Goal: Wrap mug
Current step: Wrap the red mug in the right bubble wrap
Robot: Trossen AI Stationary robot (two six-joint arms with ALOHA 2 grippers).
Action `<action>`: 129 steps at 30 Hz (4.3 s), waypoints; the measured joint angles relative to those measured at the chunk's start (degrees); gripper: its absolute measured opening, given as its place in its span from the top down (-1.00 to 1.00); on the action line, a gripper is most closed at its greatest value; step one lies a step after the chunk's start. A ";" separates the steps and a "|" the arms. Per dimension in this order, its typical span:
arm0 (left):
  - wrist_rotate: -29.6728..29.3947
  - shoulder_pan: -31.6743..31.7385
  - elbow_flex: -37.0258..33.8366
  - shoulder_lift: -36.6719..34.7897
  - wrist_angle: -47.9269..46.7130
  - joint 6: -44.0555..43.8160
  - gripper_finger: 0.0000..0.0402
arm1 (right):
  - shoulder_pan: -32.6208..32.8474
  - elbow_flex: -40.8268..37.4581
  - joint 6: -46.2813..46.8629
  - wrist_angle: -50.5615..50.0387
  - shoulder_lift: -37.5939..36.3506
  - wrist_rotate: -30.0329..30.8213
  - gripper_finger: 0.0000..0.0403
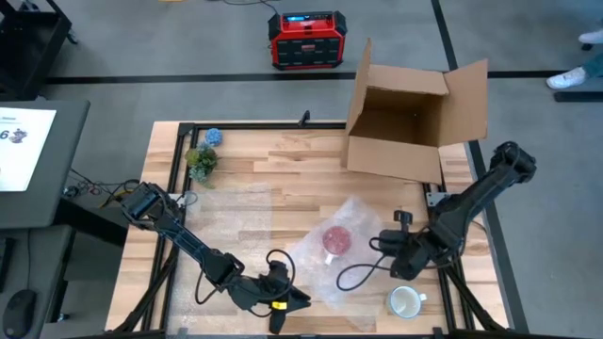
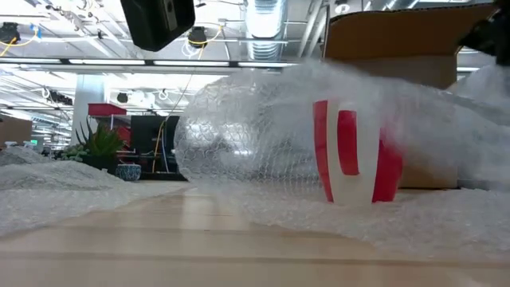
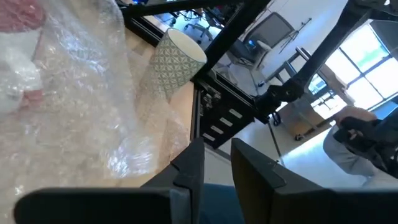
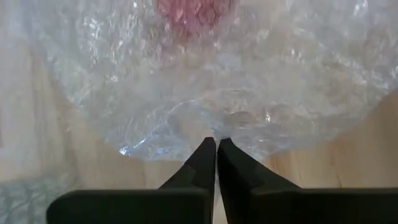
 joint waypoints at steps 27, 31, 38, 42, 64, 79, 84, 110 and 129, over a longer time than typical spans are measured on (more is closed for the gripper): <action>0.08 -0.41 0.00 -0.11 -0.24 3.69 0.71 | 9.04 3.68 7.03 -15.80 0.00 -17.94 0.79; 0.08 -0.39 0.00 -0.13 -0.63 3.69 0.71 | 8.11 7.43 6.51 -20.21 -0.01 -18.78 0.61; 0.08 -0.37 0.00 -0.13 -1.00 3.72 0.71 | 8.18 12.32 1.78 -21.93 -0.02 -22.11 0.35; 0.06 -0.24 0.00 -0.13 -0.98 4.26 0.71 | 7.26 16.39 -2.88 -19.87 -0.02 -20.10 0.26; -0.47 -1.56 0.02 -3.37 -9.52 6.67 0.71 | -21.25 18.70 -37.06 7.67 15.85 -14.54 0.87; -6.95 -3.15 0.00 -6.25 -18.44 6.10 0.71 | -25.96 19.15 -40.58 10.85 30.91 -17.25 0.99; -7.27 -3.15 0.00 -6.25 -18.59 6.10 0.71 | -25.42 21.91 -41.24 8.48 32.50 -17.20 1.00; -8.40 -3.15 0.00 -6.25 -18.99 6.21 0.71 | -25.19 25.43 -42.16 4.76 32.38 -17.37 1.00; -8.62 -3.15 0.00 -6.25 -18.64 5.96 0.71 | -24.81 38.55 -42.90 -12.30 31.87 -16.35 1.00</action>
